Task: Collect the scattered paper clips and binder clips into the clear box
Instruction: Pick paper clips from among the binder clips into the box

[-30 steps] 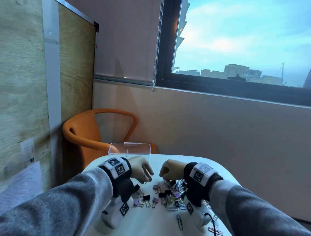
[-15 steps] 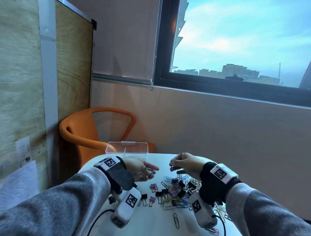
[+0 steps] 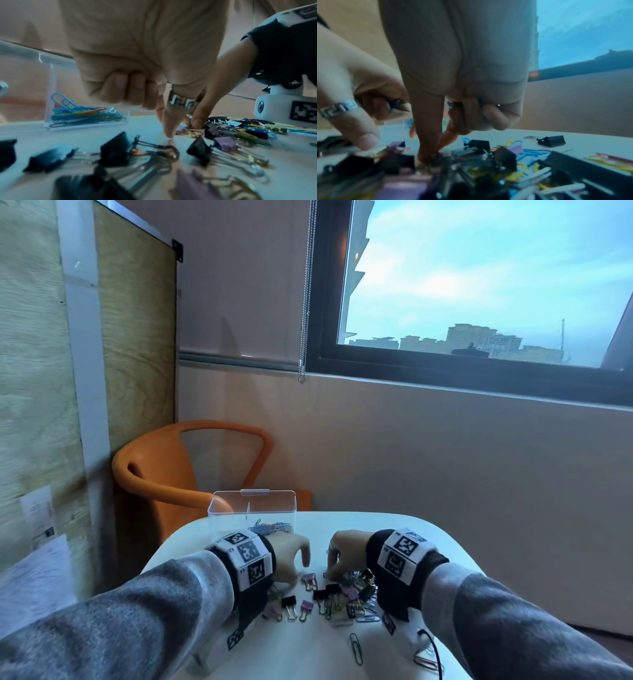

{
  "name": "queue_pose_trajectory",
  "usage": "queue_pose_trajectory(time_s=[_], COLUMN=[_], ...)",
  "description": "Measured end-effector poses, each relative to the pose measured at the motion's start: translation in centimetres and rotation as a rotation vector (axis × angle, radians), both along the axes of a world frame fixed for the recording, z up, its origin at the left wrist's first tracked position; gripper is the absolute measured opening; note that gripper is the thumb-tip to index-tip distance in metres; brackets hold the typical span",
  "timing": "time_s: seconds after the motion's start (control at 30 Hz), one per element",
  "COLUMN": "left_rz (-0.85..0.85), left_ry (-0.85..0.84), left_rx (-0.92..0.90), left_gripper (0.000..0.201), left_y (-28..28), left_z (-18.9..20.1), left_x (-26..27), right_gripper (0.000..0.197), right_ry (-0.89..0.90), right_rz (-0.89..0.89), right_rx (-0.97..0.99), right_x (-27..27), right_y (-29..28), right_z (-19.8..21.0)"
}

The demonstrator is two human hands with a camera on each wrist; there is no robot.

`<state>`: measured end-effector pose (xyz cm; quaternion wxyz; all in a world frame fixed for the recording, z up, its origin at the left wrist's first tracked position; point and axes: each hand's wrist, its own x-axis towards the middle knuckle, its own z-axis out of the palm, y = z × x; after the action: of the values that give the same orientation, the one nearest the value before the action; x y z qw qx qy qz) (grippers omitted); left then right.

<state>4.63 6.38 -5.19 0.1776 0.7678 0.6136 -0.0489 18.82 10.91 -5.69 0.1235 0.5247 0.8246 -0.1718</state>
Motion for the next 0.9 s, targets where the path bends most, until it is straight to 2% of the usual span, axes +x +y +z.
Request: queue_pose_trajectory(time_s=[0.07, 0.13, 0.2, 0.3, 0.33, 0.4, 0.47, 0.6, 0.67, 0.7, 0.73, 0.8, 0.83, 0.9], left_rz=[-0.012, -0.037, -0.066, -0.113, -0.126, -0.136, -0.149, -0.117, -0.044, 0.025, 0.13, 0.334, 0.386, 0.421], left_ry=[-0.038, -0.079, -0.071, 0.02, 0.059, 0.13, 0.173, 0.167, 0.017, -0.114, -0.302, -0.699, -0.882, -1.202], left_rx=[0.025, 0.039, 0.036, 0.014, 0.009, -0.006, -0.023, -0.035, -0.091, -0.148, -0.238, -0.403, -0.468, -0.556], left_gripper=[0.036, 0.036, 0.035, 0.026, 0.023, 0.02, 0.022, 0.025, 0.027, 0.025, 0.023, 0.024, 0.02, 0.01], left_y=[-0.1, -0.1, 0.0, 0.7, 1.0, 1.5, 1.6, 1.5, 1.6, 1.6, 1.6, 1.3, 1.2, 1.0], left_z=[0.3, 0.5, 0.6, 0.3, 0.2, 0.1, 0.0, 0.1, 0.2, 0.4, 0.8, 1.7, 2.1, 2.7], left_x=[0.0, 0.3, 0.7, 1.4, 1.5, 1.6, 1.6, 1.1, 0.7, 0.6, 0.4, 0.0, -0.3, -0.8], right_gripper=[0.02, 0.034, 0.035, 0.014, 0.016, 0.032, 0.034, 0.04, 0.041, 0.037, 0.033, 0.035, 0.036, 0.03], right_ry=[0.026, 0.105, 0.191, 0.232, 0.218, 0.118, -0.008, -0.112, -0.132, -0.146, -0.167, -0.18, -0.114, 0.22], right_rz=[-0.009, -0.066, -0.144, -0.223, -0.219, -0.178, -0.139, -0.082, -0.057, -0.051, -0.042, -0.069, -0.113, -0.27], right_rx=[-0.001, 0.017, 0.009, 0.024, 0.015, 0.017, 0.077, 0.123, 0.088, 0.073, 0.064, 0.046, 0.003, -0.187], right_x=[0.0, 0.3, 0.9, 1.3, 1.3, 1.1, 0.9, 0.6, 0.4, 0.4, 0.3, 0.3, 0.3, 0.8], right_y=[0.3, 0.6, 0.9, 1.1, 1.0, 1.6, 2.1, 2.7, 2.9, 3.0, 3.0, 2.8, 2.7, 2.5], right_z=[0.4, 1.2, 1.9, 1.8, 1.6, 0.9, 0.2, -0.9, -0.9, -0.9, -0.6, -0.1, 0.3, 0.9])
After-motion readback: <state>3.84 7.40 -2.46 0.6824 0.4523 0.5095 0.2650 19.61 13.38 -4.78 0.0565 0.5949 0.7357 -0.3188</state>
